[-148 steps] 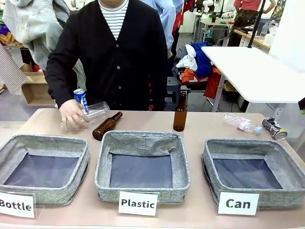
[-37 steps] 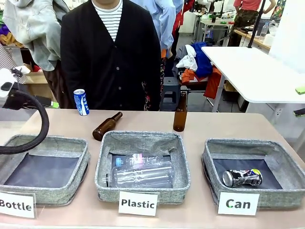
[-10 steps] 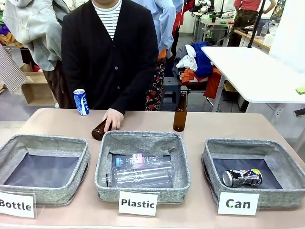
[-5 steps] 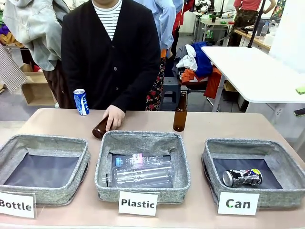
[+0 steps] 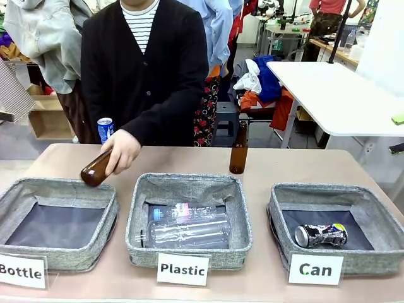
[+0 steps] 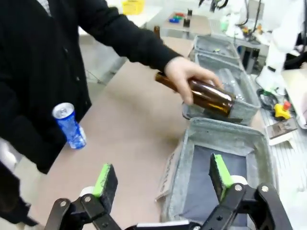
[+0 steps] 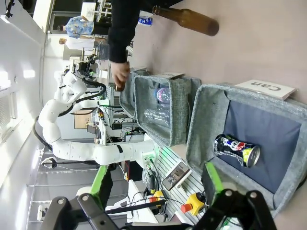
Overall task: Sort the can waste into the basket.
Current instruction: Pick up the can waste from the table and place it in the right Fabric basket.
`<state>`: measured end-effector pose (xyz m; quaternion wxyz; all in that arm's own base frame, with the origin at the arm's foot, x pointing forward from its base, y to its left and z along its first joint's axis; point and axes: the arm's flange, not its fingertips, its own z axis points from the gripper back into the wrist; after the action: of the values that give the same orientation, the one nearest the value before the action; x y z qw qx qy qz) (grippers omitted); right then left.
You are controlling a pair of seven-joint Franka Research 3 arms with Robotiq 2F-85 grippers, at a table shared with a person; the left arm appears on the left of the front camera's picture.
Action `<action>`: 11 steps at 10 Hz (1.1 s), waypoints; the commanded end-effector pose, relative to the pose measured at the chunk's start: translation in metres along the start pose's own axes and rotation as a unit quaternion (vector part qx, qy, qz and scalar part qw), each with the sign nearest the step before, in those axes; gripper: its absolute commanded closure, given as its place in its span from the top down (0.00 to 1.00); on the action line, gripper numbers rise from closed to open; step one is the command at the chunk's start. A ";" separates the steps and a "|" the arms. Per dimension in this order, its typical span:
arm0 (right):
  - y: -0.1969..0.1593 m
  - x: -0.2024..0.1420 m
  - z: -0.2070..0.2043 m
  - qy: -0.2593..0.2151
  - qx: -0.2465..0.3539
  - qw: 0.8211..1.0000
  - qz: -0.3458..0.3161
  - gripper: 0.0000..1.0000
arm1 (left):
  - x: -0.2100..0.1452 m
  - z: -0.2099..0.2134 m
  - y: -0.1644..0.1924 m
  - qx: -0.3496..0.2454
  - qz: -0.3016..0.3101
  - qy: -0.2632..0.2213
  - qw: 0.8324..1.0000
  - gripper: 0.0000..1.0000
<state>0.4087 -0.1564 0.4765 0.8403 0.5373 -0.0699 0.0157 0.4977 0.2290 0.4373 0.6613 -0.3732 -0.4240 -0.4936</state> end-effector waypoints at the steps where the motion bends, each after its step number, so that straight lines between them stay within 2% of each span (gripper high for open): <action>1: 0.002 -0.001 0.003 0.005 -0.002 1.000 0.009 1.00 | -0.009 0.107 -0.051 0.032 0.004 -0.055 0.998 1.00; 2: 0.002 -0.001 0.003 0.005 -0.002 1.000 0.009 1.00 | -0.019 0.158 -0.081 0.063 0.022 -0.091 0.994 1.00; 3: 0.002 -0.001 0.003 0.005 -0.002 1.000 0.009 1.00 | -0.036 0.191 -0.120 0.065 0.003 -0.128 0.990 1.00; 5: 0.002 -0.001 0.003 0.005 -0.002 1.000 0.009 1.00 | -0.070 0.201 -0.159 0.098 0.002 -0.155 0.983 1.00; 8: 0.002 -0.001 0.003 0.005 -0.002 1.000 0.009 1.00 | -0.086 0.197 -0.167 0.114 0.008 -0.169 0.979 1.00; 11: 0.002 -0.001 0.003 0.005 -0.002 1.000 0.009 1.00 | -0.068 0.186 -0.144 0.100 0.010 -0.148 0.984 1.00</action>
<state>0.4087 -0.1566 0.4765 0.8404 0.5373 -0.0701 0.0156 0.2997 0.3922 0.4427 0.6237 -0.3828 -0.5665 -0.3789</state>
